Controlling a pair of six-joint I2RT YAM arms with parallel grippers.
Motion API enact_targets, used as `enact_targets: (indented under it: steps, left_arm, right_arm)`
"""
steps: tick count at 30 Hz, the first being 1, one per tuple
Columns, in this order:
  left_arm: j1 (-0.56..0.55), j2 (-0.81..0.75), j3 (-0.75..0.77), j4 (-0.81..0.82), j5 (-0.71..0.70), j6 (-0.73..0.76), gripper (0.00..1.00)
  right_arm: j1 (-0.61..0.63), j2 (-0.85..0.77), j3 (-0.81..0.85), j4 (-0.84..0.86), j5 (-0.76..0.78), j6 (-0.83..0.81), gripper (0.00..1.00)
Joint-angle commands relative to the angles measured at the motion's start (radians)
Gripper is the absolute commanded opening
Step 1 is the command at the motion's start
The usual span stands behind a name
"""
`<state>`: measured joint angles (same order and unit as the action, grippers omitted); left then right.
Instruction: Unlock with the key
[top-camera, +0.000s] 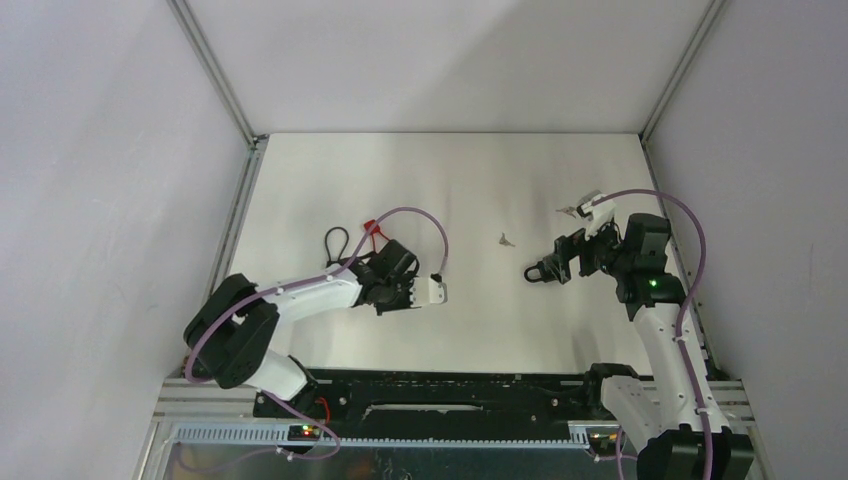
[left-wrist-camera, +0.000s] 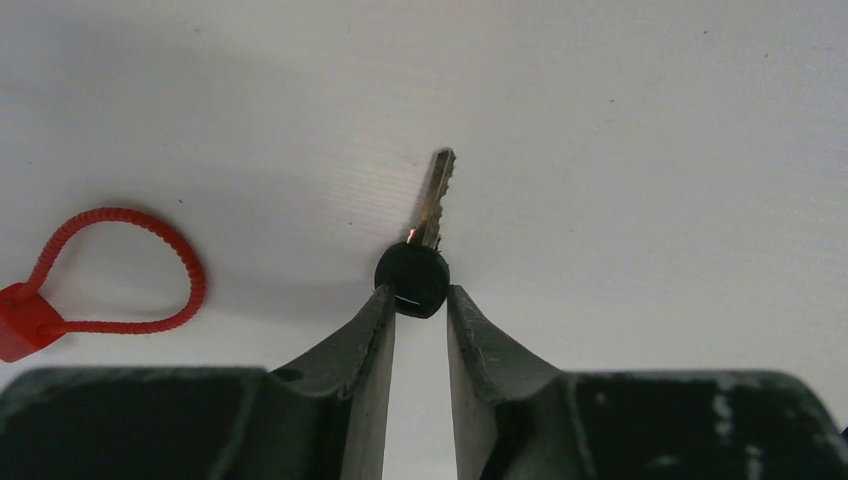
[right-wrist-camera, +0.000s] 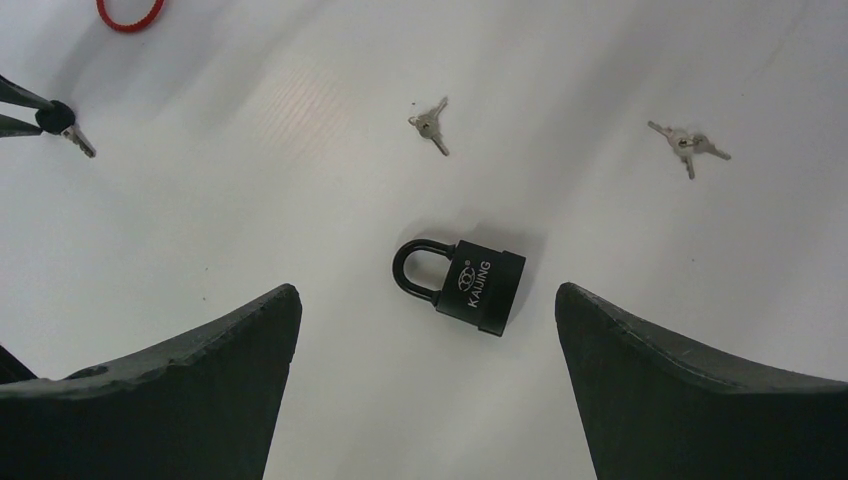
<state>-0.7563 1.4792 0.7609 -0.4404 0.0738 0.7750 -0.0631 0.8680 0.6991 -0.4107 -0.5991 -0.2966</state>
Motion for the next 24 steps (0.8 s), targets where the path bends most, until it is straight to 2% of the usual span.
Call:
enact_targets:
  steps: [1,5,7,11,14,20,24]
  left_arm:
    - [-0.002,-0.047,-0.014,0.029,0.019,-0.038,0.29]
    - [0.001,-0.070,-0.011,0.021,0.033,-0.052,0.28]
    - [0.003,-0.082,-0.009,0.013,0.045,-0.053,0.31]
    - [0.010,-0.090,-0.015,0.009,0.046,-0.014,0.53]
    - [0.020,-0.071,0.004,-0.014,0.056,0.034,0.63]
    - [0.035,0.017,0.079,-0.100,0.070,0.136,0.67]
    - [0.038,0.040,0.103,-0.127,0.083,0.217,0.65]
  right_arm:
    - [0.011,-0.001,0.000,0.012,-0.018,0.001,1.00]
    - [0.011,-0.003,0.000,0.011,-0.018,0.001,1.00]
    - [0.011,-0.001,0.000,0.011,-0.018,-0.001,1.00]
    - [0.013,0.003,0.000,0.011,-0.021,-0.002,1.00]
    - [0.013,0.006,0.000,0.010,-0.018,-0.002,1.00]
    - [0.011,0.012,0.000,0.009,-0.013,-0.004,1.00]
    - [0.004,0.007,-0.006,0.015,-0.015,-0.006,1.00]
